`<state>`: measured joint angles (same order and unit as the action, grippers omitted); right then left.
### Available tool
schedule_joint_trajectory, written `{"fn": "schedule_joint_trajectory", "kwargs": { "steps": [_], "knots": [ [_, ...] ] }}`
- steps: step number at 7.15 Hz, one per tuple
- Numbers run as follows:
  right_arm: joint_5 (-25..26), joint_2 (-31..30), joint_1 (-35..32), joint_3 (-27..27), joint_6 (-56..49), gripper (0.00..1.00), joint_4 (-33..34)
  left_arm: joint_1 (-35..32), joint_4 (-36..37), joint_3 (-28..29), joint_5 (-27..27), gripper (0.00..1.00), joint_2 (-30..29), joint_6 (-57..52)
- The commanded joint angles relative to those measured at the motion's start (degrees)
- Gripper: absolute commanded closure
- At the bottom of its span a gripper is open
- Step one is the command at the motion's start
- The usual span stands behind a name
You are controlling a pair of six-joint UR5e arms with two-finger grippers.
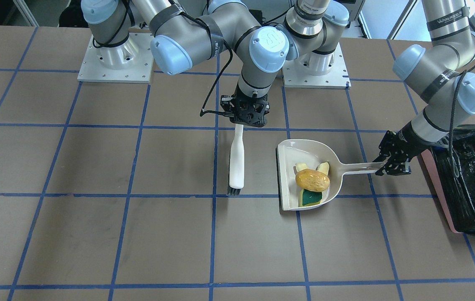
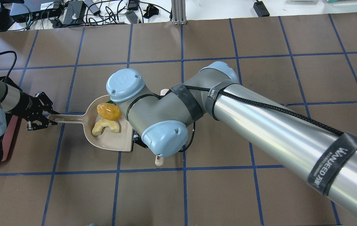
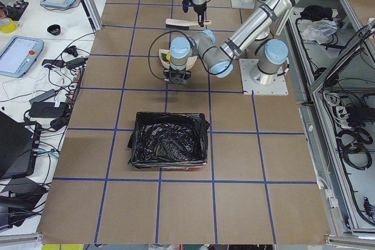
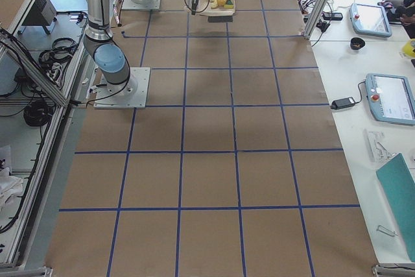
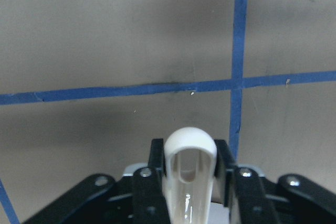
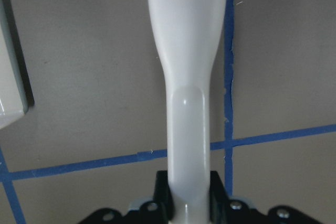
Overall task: Sweep and dump trash into bin
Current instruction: 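Lift the brush away from the dustpan and carry it back with the right gripper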
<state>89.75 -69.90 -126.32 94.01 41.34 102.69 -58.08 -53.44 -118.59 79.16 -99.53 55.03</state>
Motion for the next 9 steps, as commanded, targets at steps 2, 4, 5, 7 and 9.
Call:
{"fn": "schedule_joint_trajectory", "kwargs": {
  "steps": [2, 4, 5, 7, 9],
  "knots": [
    [0.3, -5.3, 8.9, 0.1, -11.9, 1.00, -6.1, -0.2, 0.3, 0.3, 0.3, 1.00, -0.1, 0.2],
    [4.1, -6.7, 15.1, 0.6, -20.7, 1.00, -7.1, -0.3, 0.3, 0.5, 0.3, 0.92, -0.1, 0.3],
    [4.2, -6.8, 17.7, 0.7, -24.2, 1.00, -7.1, -0.3, 0.3, 0.5, 0.3, 0.83, -0.1, 0.3],
    [5.0, -6.8, 24.9, 0.7, -32.5, 1.00, -7.2, -0.3, 0.3, 0.5, 0.3, 0.64, -0.1, 0.4],
    [5.0, -7.9, 30.8, 1.0, -38.1, 1.00, -7.4, -0.3, 0.3, 0.5, 0.2, 0.50, -0.1, 0.4]
  ]
}}
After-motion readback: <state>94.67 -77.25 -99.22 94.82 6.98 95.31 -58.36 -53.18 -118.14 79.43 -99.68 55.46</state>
